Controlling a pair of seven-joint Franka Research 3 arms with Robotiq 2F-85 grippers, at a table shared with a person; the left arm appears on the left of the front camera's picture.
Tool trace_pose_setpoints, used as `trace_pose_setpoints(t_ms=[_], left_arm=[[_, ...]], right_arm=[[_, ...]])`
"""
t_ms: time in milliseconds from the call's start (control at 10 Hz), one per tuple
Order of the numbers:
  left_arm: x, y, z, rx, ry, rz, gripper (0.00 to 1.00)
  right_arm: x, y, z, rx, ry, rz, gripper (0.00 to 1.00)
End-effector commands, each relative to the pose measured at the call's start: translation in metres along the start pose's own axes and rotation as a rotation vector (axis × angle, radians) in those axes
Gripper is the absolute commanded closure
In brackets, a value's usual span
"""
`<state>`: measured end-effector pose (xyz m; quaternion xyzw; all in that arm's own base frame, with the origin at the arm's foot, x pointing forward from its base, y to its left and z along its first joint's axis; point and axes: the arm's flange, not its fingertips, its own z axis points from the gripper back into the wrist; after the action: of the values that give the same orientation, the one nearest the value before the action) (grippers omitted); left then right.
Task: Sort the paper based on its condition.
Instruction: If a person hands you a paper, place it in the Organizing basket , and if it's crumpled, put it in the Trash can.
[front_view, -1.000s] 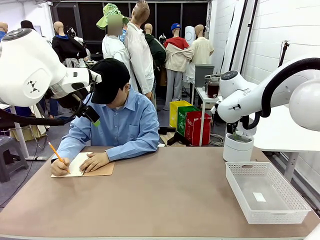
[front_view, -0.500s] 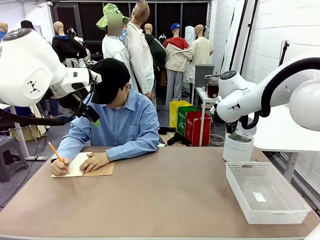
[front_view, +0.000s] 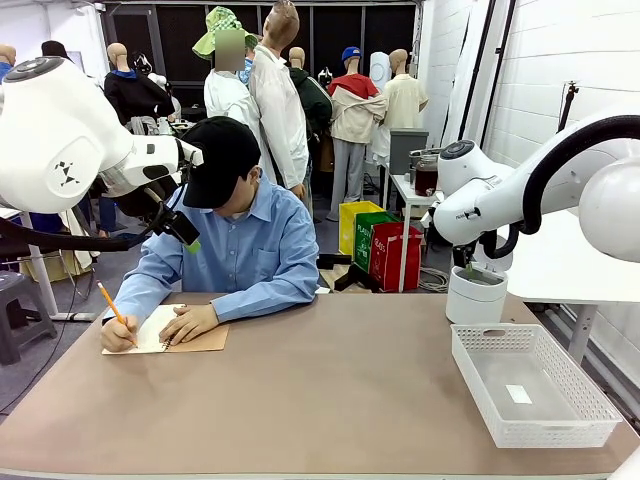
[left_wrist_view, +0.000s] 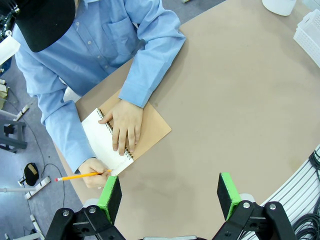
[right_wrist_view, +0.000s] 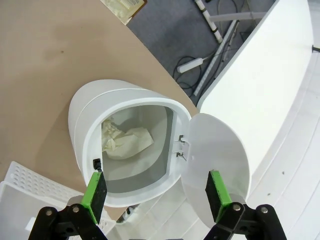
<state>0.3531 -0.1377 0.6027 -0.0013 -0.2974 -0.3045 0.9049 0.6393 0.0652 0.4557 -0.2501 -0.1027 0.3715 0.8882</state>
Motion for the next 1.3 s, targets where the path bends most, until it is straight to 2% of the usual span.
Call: trace_pose_setpoints(t_ms=[0,300,500,800,1200], left_arm=[[0.0,0.001,0.001,-0.003,-0.003,-0.006,0.0],[0.0,0.001,0.001,-0.003,-0.003,-0.006,0.0],[0.0,0.001,0.001,-0.003,-0.003,-0.006,0.0],[0.0,0.001,0.001,-0.003,-0.003,-0.006,0.0],[0.0,0.001,0.001,-0.003,-0.003,-0.006,0.0]], right_arm=[[0.001,-0.001,-0.001,-0.005,-0.01,-0.001,0.0],[0.0,0.0,0.0,0.0,0.0,0.0,0.0],[0.012,0.014,0.031,0.041,-0.072,-0.012,0.0],[0.021,0.038,0.067,0.195,-0.15,-0.019,0.0],[0.009,0.09,0.104,0.307,-0.311,0.02,0.0]])
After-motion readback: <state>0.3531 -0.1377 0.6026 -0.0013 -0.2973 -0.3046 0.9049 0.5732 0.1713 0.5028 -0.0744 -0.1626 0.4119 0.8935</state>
